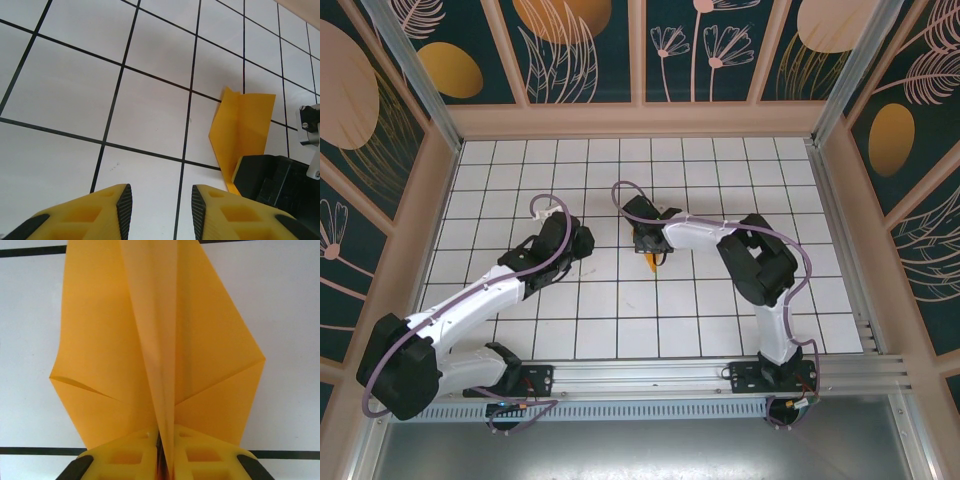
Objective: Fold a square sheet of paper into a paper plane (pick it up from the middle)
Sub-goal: Move a paper plane to the center of the table.
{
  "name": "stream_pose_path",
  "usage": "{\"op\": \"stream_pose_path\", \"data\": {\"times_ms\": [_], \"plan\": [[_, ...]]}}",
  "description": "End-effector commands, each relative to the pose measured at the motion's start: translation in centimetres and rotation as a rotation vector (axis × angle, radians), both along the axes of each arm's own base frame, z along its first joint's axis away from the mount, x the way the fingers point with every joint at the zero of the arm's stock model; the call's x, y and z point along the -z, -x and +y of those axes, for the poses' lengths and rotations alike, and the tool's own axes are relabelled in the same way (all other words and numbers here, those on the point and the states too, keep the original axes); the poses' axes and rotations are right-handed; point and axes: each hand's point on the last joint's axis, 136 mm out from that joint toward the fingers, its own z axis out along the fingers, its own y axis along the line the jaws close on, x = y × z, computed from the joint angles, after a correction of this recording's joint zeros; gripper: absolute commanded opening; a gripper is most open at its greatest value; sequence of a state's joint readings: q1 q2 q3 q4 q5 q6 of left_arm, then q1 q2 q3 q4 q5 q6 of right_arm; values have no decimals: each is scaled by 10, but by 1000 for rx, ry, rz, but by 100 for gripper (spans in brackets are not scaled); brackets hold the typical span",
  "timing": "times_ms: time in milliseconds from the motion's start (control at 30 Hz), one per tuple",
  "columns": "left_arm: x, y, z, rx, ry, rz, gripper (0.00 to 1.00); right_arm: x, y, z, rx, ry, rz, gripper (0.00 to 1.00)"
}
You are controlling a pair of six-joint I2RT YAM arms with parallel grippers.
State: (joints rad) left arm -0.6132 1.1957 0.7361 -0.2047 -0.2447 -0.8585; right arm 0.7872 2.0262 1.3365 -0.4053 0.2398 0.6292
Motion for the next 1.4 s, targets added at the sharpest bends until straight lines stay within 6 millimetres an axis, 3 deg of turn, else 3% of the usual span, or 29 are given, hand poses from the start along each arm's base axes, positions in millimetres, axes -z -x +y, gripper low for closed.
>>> {"op": "stream_pose_path", "data": {"times_ms": [0,67,267,333,467,600,733,800,967,1067,1167,1233,1300,1367], "plan": [[-4,-3,2,-19,19,-19,38,29,14,-11,20,57,75,17],[-3,-3,2,-18,18,-18,39,36,17,-12,25,59,90,22],[-2,-2,1,-17,22,-14,38,66,34,-19,53,79,157,24],[-1,-1,2,-18,18,-13,39,67,35,-18,57,80,159,23],[-2,-2,4,-24,12,-17,39,42,21,-12,50,91,97,24],[-6,-4,5,-31,7,-28,39,-3,2,2,19,42,13,24],[-8,-5,7,-41,-4,-37,39,-45,-8,10,1,-4,-55,33],[-8,-6,7,-40,-7,-39,39,-56,-8,12,-3,-22,-68,40],[-10,-7,8,-41,-20,-42,39,-71,-8,9,5,-29,-88,44],[-14,-9,11,-44,-40,-58,40,-100,-8,6,22,-37,-161,45],[-18,-11,22,-77,-98,-87,43,-151,-11,-13,70,-52,-314,49],[-22,-13,37,-122,-164,-120,51,-188,-11,-44,148,-37,-445,51],[-26,-16,68,-236,-257,-165,71,-215,-10,-95,277,16,-578,55],[-25,-19,104,-346,-316,-189,85,-221,-12,-141,322,71,-644,57]]}}
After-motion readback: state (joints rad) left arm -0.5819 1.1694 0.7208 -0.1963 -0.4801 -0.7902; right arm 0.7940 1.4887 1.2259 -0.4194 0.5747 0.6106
